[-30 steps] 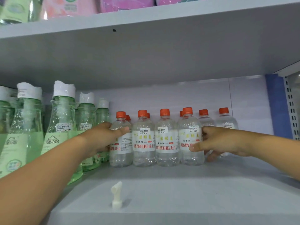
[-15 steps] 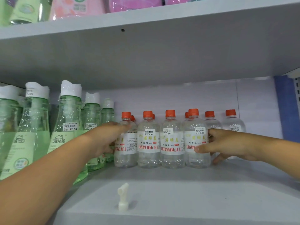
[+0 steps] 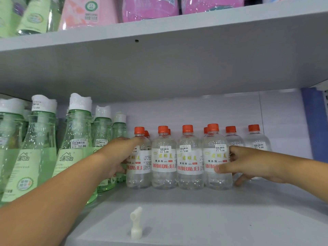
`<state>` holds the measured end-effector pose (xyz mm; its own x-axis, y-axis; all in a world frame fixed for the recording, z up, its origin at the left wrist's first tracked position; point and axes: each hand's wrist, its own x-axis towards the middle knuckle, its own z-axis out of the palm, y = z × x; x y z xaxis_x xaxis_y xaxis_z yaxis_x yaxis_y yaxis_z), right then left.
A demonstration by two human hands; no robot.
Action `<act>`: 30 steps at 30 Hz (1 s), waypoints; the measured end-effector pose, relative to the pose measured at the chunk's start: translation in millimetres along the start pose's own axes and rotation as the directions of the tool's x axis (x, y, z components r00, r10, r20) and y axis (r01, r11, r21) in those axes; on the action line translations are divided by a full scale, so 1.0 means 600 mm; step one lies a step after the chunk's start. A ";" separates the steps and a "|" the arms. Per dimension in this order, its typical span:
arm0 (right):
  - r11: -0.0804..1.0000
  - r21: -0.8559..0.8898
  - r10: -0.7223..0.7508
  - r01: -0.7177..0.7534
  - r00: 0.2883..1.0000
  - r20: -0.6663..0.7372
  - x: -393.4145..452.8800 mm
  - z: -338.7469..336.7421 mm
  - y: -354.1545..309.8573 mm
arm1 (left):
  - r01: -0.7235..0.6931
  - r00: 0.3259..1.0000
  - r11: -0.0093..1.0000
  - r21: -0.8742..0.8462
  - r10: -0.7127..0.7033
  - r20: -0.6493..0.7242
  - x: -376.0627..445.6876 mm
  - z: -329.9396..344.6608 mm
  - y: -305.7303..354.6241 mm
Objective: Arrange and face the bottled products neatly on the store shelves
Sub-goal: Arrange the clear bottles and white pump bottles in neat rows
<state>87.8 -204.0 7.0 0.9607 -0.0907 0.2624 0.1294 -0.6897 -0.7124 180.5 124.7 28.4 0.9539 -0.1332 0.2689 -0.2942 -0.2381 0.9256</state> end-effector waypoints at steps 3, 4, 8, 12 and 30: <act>1.000 -0.006 0.001 -0.001 1.000 -0.004 0.001 0.001 0.000 | -0.012 1.000 1.000 -0.012 0.012 -0.020 -0.002 -0.001 0.002; 1.000 -0.011 0.003 -0.003 1.000 -0.006 0.001 0.002 0.000 | -0.014 1.000 1.000 -0.014 0.013 -0.026 -0.004 -0.001 0.002; 1.000 -0.023 0.007 -0.007 1.000 -0.009 0.005 0.000 0.005 | -0.009 1.000 1.000 -0.012 0.008 -0.026 -0.002 0.000 0.000; 0.999 -0.027 0.025 -0.024 1.000 0.016 0.010 -0.003 0.003 | -0.020 0.999 1.000 0.017 0.020 -0.034 0.003 -0.003 -0.003; 0.940 0.045 -0.294 0.339 0.867 -0.402 -0.379 0.053 -0.028 | -0.546 0.809 0.818 -0.181 0.459 -0.368 -0.296 -0.015 -0.095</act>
<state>-125.0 -148.8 -61.6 0.6966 -0.1644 0.6984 0.4588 -0.6463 -0.6098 28.6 170.7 -69.5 0.6584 0.1376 0.7400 -0.7509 0.0522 0.6583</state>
